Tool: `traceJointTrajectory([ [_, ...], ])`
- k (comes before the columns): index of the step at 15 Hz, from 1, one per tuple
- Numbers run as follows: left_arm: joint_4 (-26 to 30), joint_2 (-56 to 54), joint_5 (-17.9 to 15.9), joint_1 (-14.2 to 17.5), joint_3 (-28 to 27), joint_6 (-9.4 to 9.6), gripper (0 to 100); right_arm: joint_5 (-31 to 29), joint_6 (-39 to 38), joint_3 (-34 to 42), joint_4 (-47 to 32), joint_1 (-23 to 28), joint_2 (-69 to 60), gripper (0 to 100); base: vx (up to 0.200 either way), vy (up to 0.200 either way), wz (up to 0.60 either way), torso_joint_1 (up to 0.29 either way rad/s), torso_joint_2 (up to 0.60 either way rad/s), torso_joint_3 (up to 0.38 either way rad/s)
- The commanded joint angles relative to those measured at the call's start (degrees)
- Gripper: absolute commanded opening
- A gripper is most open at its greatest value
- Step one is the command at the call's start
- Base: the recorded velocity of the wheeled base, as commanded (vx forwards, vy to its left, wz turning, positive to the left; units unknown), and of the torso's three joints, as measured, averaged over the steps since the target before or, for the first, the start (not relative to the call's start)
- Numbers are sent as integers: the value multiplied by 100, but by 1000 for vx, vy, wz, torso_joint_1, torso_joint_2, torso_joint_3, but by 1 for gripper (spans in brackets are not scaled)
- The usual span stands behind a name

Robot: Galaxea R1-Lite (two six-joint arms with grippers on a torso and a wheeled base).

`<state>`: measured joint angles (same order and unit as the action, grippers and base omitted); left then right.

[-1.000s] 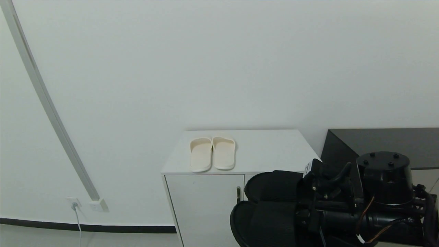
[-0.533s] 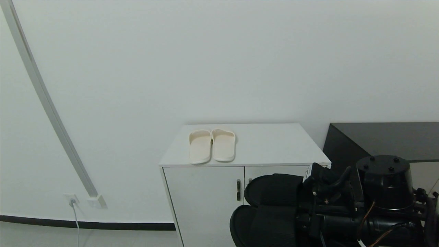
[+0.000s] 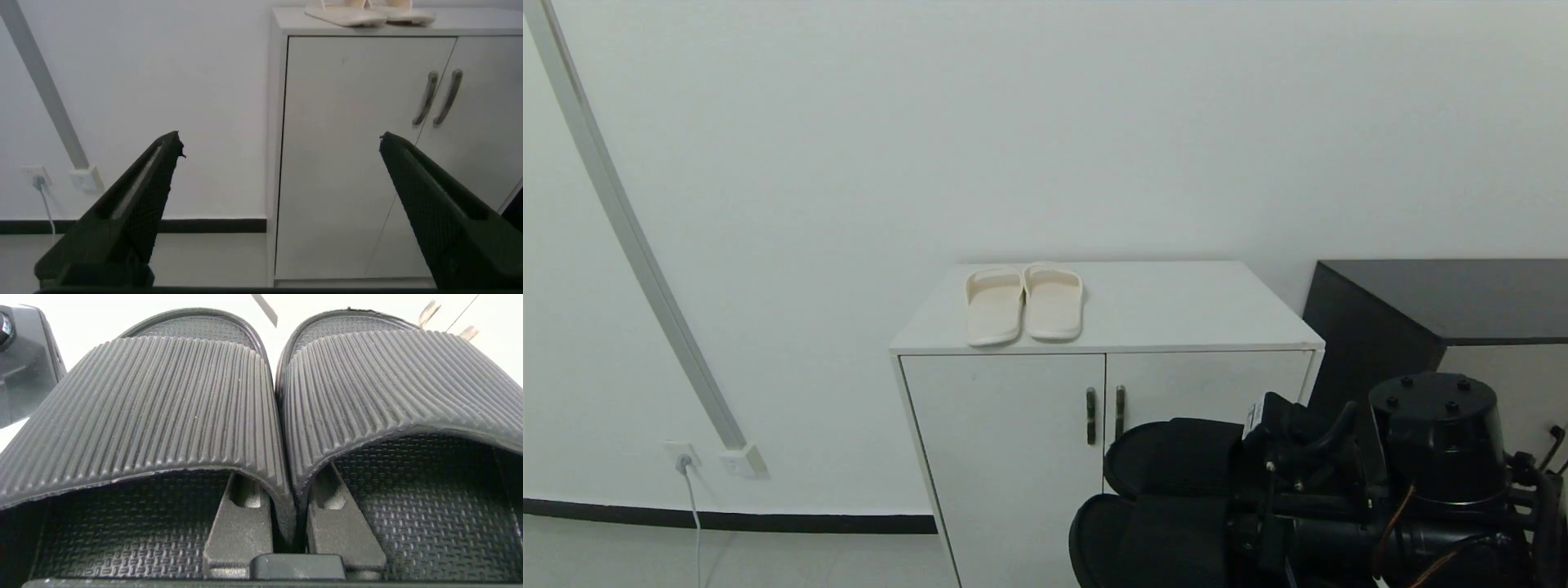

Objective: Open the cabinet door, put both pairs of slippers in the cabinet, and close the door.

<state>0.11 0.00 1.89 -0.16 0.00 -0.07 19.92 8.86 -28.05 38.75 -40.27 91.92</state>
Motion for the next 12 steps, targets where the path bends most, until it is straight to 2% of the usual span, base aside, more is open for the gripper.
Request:
traceJointTrajectory([
  [1, -2, 0, 4, -2, 0, -1, 100, 3, 1, 10, 18, -8, 19, 0, 0, 0, 0, -212, 525, 315],
  [12, -2, 0, 13, -2, 0, -10, 100, 3, 1, 80, 80, -43, 28, 0, 0, 0, 0, -173, 495, 326],
])
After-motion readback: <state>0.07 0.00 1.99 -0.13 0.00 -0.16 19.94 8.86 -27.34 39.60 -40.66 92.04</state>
